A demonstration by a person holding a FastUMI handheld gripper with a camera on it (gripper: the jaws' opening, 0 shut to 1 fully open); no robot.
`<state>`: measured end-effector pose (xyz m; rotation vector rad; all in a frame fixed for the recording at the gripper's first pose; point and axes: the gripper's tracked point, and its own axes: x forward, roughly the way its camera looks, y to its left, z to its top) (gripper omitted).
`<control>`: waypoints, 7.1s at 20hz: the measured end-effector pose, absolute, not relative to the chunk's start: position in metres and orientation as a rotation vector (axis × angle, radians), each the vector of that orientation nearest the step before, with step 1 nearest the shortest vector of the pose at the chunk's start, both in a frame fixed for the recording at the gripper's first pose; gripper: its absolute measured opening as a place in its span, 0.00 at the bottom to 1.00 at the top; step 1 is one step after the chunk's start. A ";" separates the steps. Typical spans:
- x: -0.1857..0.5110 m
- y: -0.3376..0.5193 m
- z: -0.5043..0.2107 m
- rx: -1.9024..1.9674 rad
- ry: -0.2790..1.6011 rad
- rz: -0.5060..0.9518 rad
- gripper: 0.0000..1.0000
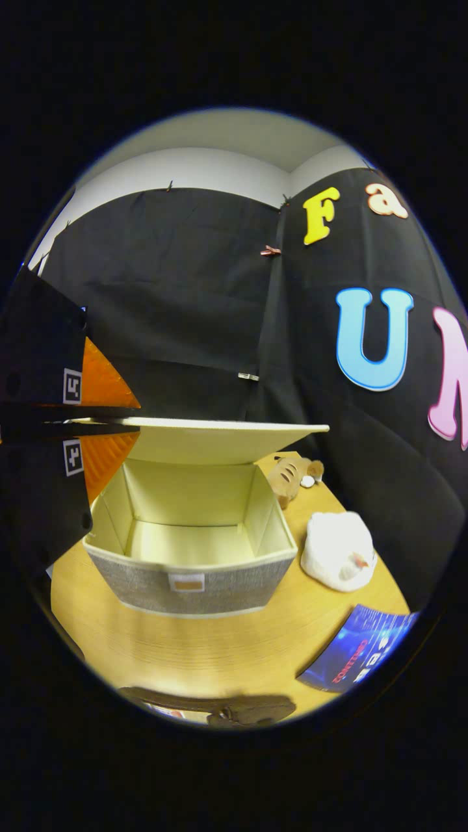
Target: Open the storage box then place both shoes into the box .Put the left shoe in first, then the right shoe, with the right side of both shoes facing outward in a uniform manner.
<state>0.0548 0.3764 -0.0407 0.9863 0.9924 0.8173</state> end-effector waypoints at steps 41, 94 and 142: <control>0.062 0.561 -0.090 0.558 0.875 0.648 0.97; 0.103 0.063 -0.340 0.253 0.891 -0.052 0.07; 0.136 0.396 -0.218 0.244 0.927 0.105 0.08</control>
